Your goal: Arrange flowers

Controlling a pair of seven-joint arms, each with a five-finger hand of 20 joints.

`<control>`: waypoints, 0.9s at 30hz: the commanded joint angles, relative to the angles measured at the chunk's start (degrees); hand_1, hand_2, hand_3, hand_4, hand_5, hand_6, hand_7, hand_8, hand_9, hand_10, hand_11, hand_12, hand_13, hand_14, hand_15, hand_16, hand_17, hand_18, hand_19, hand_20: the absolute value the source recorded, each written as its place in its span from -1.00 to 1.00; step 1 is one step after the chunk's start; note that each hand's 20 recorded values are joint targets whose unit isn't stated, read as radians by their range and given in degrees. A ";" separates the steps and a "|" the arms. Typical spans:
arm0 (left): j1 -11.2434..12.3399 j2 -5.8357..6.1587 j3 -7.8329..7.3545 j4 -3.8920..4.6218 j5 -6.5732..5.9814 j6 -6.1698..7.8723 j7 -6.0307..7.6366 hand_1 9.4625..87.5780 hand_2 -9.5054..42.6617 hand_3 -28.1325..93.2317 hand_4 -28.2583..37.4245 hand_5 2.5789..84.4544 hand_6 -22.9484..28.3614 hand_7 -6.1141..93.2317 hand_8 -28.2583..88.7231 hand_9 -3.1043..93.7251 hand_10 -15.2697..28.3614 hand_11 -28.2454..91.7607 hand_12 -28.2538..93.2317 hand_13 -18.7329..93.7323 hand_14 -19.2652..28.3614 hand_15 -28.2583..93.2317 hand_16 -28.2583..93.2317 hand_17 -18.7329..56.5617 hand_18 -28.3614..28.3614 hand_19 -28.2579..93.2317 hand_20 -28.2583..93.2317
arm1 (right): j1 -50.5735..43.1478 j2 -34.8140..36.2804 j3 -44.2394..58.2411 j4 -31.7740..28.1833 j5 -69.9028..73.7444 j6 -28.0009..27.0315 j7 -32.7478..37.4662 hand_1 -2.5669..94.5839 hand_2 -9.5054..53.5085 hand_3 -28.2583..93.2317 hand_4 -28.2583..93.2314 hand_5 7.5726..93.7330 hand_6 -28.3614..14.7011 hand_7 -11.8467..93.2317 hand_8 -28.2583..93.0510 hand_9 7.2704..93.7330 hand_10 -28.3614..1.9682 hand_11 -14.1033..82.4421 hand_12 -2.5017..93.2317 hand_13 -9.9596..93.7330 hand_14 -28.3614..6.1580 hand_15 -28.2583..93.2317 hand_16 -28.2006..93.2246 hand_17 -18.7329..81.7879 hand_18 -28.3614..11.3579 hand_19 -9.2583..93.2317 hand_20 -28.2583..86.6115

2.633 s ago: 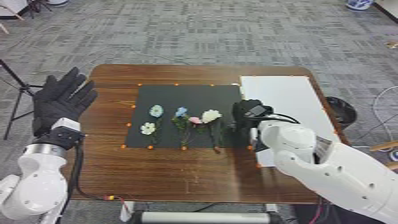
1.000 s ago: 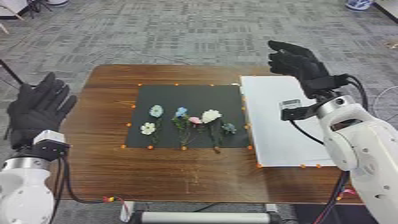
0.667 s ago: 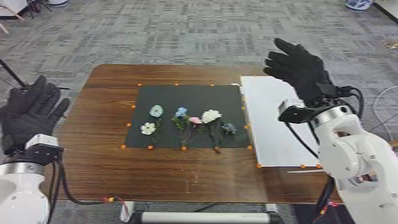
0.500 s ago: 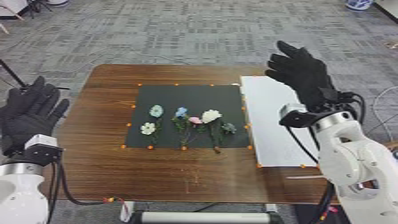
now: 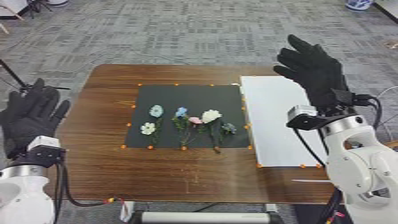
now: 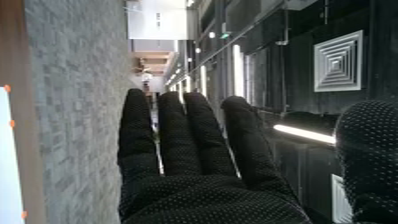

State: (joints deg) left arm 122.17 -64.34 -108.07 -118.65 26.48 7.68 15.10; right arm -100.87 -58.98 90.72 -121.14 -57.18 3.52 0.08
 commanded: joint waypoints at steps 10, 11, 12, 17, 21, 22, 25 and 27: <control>1.31 0.46 1.96 -2.30 -2.51 2.65 2.77 -0.62 -0.20 0.59 -1.00 -0.17 0.23 -0.83 -0.63 -0.39 0.34 -0.34 -0.39 -0.36 0.27 -0.39 -0.58 -0.67 0.46 -0.07 -0.41 | -1.06 0.63 0.79 -1.61 0.30 0.70 -2.37 -0.68 -0.39 0.62 -0.89 -0.32 -0.13 -0.75 -0.63 -0.34 -0.29 -0.65 -0.68 -0.27 -0.10 -0.43 -0.29 -0.38 -0.38 -0.23 -0.27; 1.24 0.69 2.32 -2.40 -3.50 3.82 3.33 -0.62 -0.20 0.59 -1.00 -0.17 0.24 -0.83 -0.63 -0.39 0.33 -0.33 -0.39 -0.35 0.27 -0.39 -0.58 -0.67 0.46 -0.07 -0.41 | -0.73 0.59 0.59 -1.58 0.57 0.98 -2.80 -0.67 -0.41 0.62 -0.89 -0.32 -0.13 -0.75 -0.63 -0.34 -0.29 -0.65 -0.68 -0.27 -0.11 -0.43 -0.29 -0.39 -0.38 -0.23 -0.27; 1.39 0.63 2.09 -2.35 -3.58 3.59 3.40 -0.61 -0.19 0.59 -1.00 -0.16 0.24 -0.82 -0.63 -0.38 0.34 -0.32 -0.39 -0.35 0.28 -0.38 -0.58 -0.67 0.46 -0.06 -0.41 | -0.32 0.65 0.34 -1.46 0.51 0.79 -3.08 -0.66 -0.44 0.63 -0.89 -0.32 -0.13 -0.75 -0.63 -0.34 -0.29 -0.65 -0.68 -0.27 -0.11 -0.43 -0.29 -0.39 -0.39 -0.22 -0.27; 1.65 0.72 1.89 -2.30 -4.04 3.48 3.40 -0.62 -0.20 0.60 -1.00 -0.13 0.25 -0.81 -0.63 -0.35 0.37 -0.31 -0.40 -0.33 0.29 -0.36 -0.59 -0.66 0.46 -0.05 -0.41 | -0.91 0.83 0.69 -1.92 -0.29 -0.13 -3.09 -0.61 -0.60 0.64 -0.88 -0.32 -0.10 -0.73 -0.63 -0.34 -0.29 -0.65 -0.67 -0.27 -0.13 -0.42 -0.28 -0.39 -0.39 -0.21 -0.28; 1.81 0.65 1.86 -2.30 -3.81 3.69 3.04 -0.62 -0.19 0.61 -1.00 -0.13 0.25 -0.81 -0.63 -0.35 0.38 -0.30 -0.40 -0.33 0.30 -0.35 -0.59 -0.66 0.46 -0.05 -0.41 | -2.10 0.80 1.43 -2.38 -0.06 0.56 -3.14 -0.60 -0.62 0.64 -0.88 -0.32 -0.09 -0.73 -0.63 -0.35 -0.30 -0.65 -0.67 -0.26 -0.14 -0.42 -0.28 -0.39 -0.41 -0.21 -0.28; 1.50 0.71 1.91 -2.20 -3.96 3.49 2.89 -0.62 -0.19 0.61 -1.00 -0.13 0.25 -0.81 -0.63 -0.35 0.38 -0.30 -0.40 -0.33 0.30 -0.35 -0.59 -0.66 0.46 -0.05 -0.41 | -2.23 0.86 1.59 -2.38 0.03 0.81 -3.41 -0.60 -0.61 0.64 -0.88 -0.32 -0.09 -0.73 -0.63 -0.35 -0.30 -0.65 -0.67 -0.26 -0.14 -0.42 -0.28 -0.39 -0.41 -0.21 -0.28; 1.03 0.92 1.72 -2.27 -3.57 3.21 2.88 -0.62 -0.19 0.61 -1.00 -0.12 0.25 -0.80 -0.63 -0.35 0.38 -0.30 -0.40 -0.33 0.30 -0.34 -0.60 -0.66 0.46 -0.04 -0.41 | -1.84 1.05 1.25 -2.13 0.78 1.17 -4.12 -0.60 -0.61 0.63 -0.88 -0.32 -0.09 -0.73 -0.63 -0.34 -0.29 -0.65 -0.67 -0.26 -0.15 -0.42 -0.28 -0.39 -0.42 -0.21 -0.28; 1.14 0.86 1.67 -2.24 -3.69 3.38 3.00 -0.62 -0.19 0.61 -1.00 -0.12 0.25 -0.80 -0.63 -0.35 0.37 -0.30 -0.40 -0.33 0.30 -0.34 -0.60 -0.66 0.46 -0.04 -0.41 | -1.68 1.17 1.06 -2.08 0.76 0.27 -3.74 -0.60 -0.61 0.64 -0.88 -0.32 -0.08 -0.73 -0.63 -0.34 -0.29 -0.65 -0.67 -0.26 -0.15 -0.42 -0.27 -0.39 -0.42 -0.21 -0.28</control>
State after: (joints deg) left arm 123.19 -63.78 -106.31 -120.82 22.84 10.85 17.88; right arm -102.35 -58.34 91.71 -123.15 -57.03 3.18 -1.39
